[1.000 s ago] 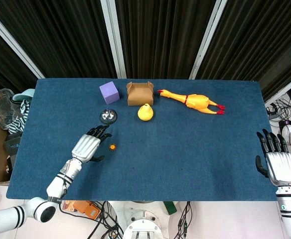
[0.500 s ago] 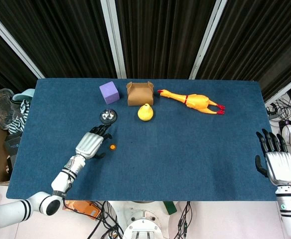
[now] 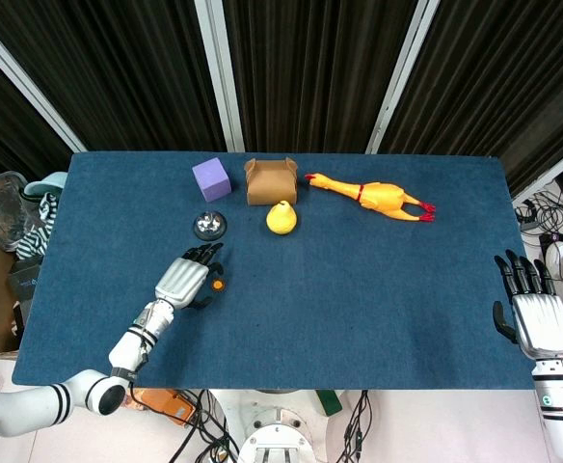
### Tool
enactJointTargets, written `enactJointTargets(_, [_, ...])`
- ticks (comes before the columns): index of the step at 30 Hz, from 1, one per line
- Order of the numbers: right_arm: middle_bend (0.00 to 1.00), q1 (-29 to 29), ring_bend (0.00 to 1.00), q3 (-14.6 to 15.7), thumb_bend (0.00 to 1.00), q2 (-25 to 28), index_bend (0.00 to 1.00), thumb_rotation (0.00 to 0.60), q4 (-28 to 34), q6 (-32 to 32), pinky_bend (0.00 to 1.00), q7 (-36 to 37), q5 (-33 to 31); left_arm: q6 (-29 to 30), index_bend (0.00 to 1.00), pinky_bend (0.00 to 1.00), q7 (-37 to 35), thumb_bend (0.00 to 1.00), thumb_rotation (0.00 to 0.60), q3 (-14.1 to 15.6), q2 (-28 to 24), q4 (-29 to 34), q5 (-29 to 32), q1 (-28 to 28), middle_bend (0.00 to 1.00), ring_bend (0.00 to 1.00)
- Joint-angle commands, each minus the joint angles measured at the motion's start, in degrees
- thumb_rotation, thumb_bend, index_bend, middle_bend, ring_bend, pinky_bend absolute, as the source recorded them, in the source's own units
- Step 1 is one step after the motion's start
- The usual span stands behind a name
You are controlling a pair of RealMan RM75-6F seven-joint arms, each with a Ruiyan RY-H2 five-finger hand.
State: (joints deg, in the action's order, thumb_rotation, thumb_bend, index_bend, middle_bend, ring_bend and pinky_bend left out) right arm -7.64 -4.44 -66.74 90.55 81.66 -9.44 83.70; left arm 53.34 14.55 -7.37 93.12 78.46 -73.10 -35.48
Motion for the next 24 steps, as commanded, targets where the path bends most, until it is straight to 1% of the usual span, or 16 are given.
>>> enactJointTargets(1, [0.03,0.01,0.11,-0.01,0.69,0.01,0.00,0.600,-0.03,0.03,0.08,0.04,0.00,-0.33,0.37,0.13,-0.05,0.24,0.600,0.06,0.46,-0.49,0.30,-0.35,0.00,0.00])
enactJointTargets(8, [0.03,-0.05,0.11,-0.04,0.69,-0.07,0.00,0.600,-0.14,-0.02,0.08,0.05,-0.03,-1.34,0.41,0.13,0.10,0.28,0.600,-0.06,1.67,-2.50,1.36,-1.51,0.01,0.00])
enactJointTargets(14, [0.03,-0.11,0.11,-0.05,0.69,-0.08,0.00,0.600,-0.25,-0.12,0.08,0.03,-0.11,-2.20,0.42,0.13,0.76,0.28,0.600,0.17,2.08,-3.65,2.34,-2.19,0.01,0.00])
enactJointTargets(19, [0.03,-0.12,0.11,-0.03,0.69,-0.08,0.00,0.600,-0.26,-0.11,0.08,0.06,-0.08,-2.56,0.42,0.13,1.10,0.28,0.600,0.25,2.10,-3.99,3.00,-2.57,0.01,0.00])
enactJointTargets(24, [0.03,-0.17,0.11,-0.04,0.69,-0.10,0.00,0.600,-0.32,-0.26,0.08,0.17,-0.20,-2.75,0.46,0.13,1.15,0.30,0.600,0.38,1.47,-3.69,3.38,-2.81,0.04,0.00])
